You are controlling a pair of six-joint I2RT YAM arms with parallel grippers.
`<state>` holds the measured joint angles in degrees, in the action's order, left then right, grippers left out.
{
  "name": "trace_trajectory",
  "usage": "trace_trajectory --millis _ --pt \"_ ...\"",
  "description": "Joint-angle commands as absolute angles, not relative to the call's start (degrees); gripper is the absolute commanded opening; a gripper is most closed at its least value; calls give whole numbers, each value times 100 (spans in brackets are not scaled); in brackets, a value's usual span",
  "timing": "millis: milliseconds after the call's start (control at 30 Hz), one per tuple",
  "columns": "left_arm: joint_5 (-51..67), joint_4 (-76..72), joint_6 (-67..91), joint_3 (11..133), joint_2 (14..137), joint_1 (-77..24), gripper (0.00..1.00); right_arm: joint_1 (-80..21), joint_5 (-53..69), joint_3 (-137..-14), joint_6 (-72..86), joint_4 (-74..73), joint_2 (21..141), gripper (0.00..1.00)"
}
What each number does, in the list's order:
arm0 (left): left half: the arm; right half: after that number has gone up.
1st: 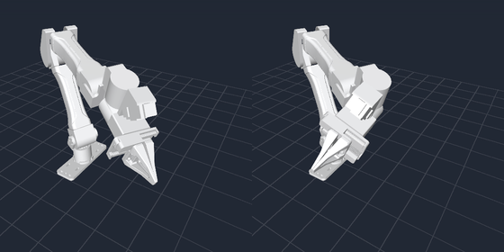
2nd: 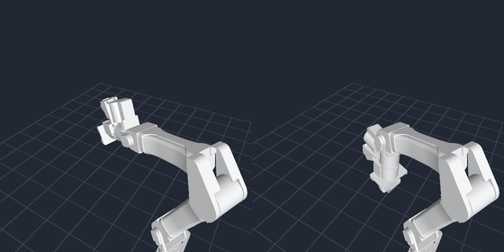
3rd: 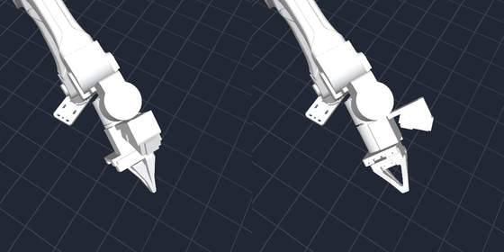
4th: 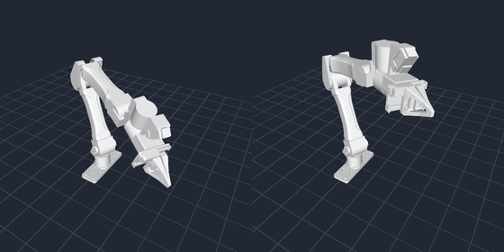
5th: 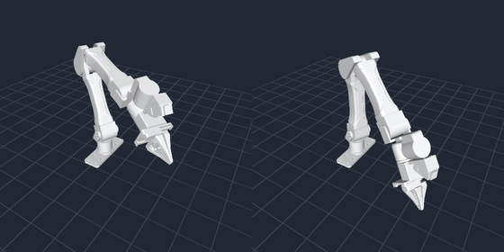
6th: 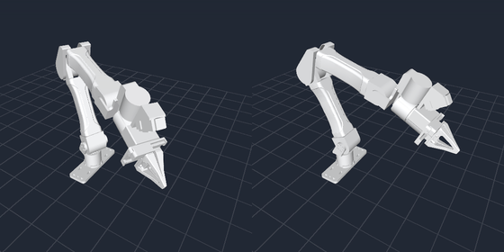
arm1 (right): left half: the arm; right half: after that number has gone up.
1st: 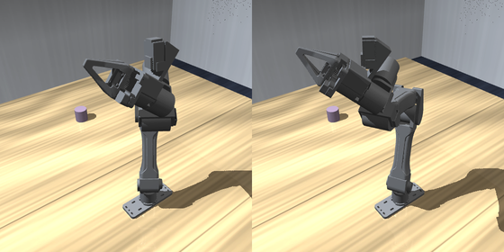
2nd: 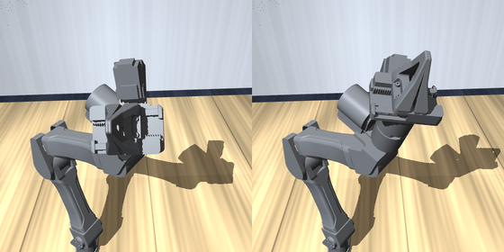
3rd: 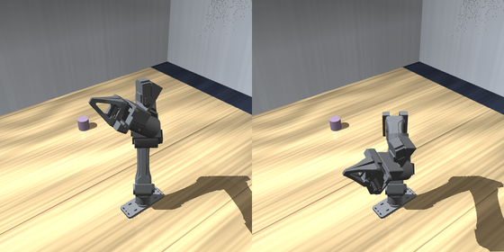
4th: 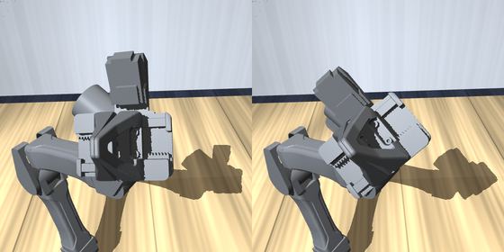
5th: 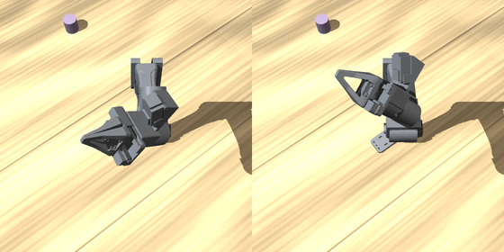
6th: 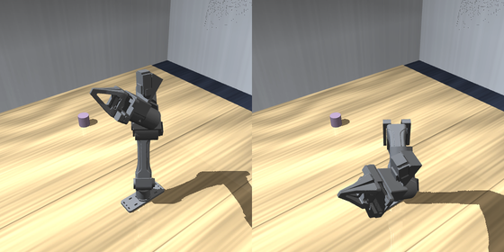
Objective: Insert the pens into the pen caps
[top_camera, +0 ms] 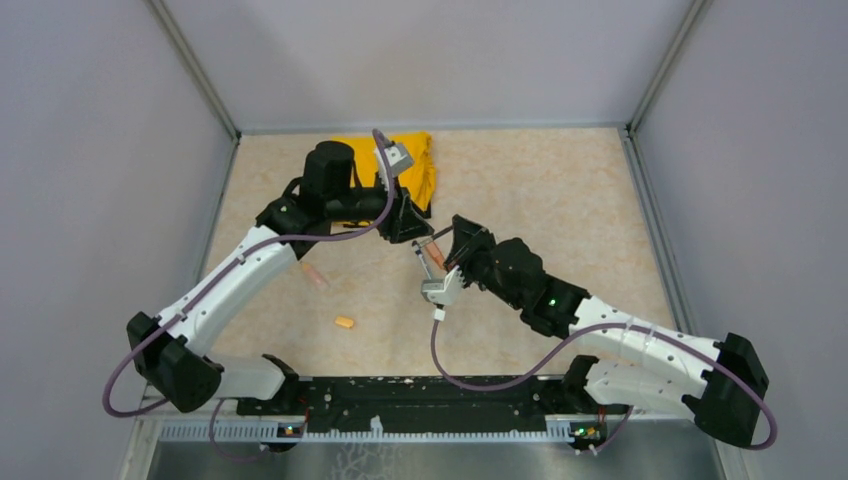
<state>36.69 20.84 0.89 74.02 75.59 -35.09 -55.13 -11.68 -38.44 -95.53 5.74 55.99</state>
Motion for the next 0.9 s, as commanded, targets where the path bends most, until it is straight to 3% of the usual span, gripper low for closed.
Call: trace_trajectory --millis 0,467,700,867 --pt "3840 2274 -326 7521 7645 -3688 55 -5618 -1187 -4213 -9681 631 5554 0" --pt "3458 2330 -563 7501 7981 -3873 50 -5660 -1126 -4241 -9668 736 5619 0" --pt "3524 2337 -630 7549 8148 -3981 42 -5661 -1103 -4245 -9650 830 5727 0" --pt "3536 2329 -653 7564 8179 -3997 27 -5660 -1116 -4270 -9629 861 5757 0"
